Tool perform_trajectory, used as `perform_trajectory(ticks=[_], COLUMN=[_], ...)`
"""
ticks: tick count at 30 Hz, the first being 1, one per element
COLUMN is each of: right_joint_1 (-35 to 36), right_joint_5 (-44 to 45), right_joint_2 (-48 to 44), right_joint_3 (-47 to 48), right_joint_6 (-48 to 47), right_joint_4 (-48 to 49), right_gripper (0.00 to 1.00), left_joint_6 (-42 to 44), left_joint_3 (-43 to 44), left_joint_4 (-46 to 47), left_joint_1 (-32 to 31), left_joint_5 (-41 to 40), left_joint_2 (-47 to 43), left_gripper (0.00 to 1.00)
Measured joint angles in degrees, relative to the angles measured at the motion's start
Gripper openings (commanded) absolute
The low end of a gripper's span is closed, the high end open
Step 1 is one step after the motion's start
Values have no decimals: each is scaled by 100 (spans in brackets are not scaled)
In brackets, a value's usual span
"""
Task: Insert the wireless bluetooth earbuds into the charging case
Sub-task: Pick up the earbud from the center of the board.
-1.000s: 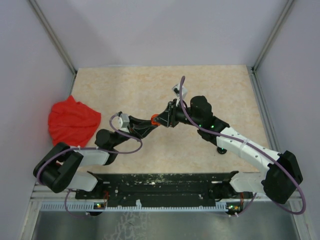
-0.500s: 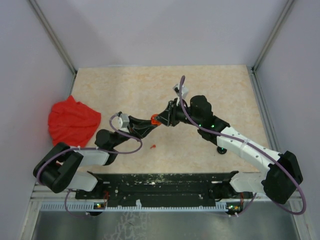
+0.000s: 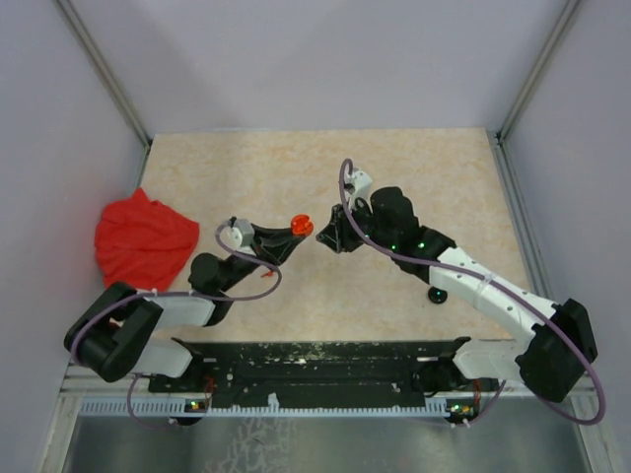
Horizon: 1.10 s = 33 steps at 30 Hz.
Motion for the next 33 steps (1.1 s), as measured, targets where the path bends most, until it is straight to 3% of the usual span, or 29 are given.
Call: perform_trajectory(ticks=[7, 15, 24, 29, 33], right_joint_1=[0, 63, 632, 1027, 1163], right_joint_5=[229, 120, 181, 509, 774], right_joint_2=[273, 1233, 2951, 3746, 4205], right_joint_3=[0, -7, 446, 1010, 1469], right_joint_6=[-389, -658, -841, -846, -841], right_joint_4=[-273, 216, 813, 938, 1045], right_gripper=[43, 44, 47, 47, 47], left_joint_6=[-94, -254, -59, 463, 737], left_joint_3=[-63, 278, 1519, 1722, 1720], left_joint_4=[-1499, -4527, -7593, -8443, -8745], left_joint_1=[181, 743, 2142, 2855, 3016], left_joint_5=[-1152, -2138, -1674, -1453, -1425], left_joint_2=[-785, -2273, -2889, -3069, -3191], left_gripper=[1, 1, 1, 1, 1])
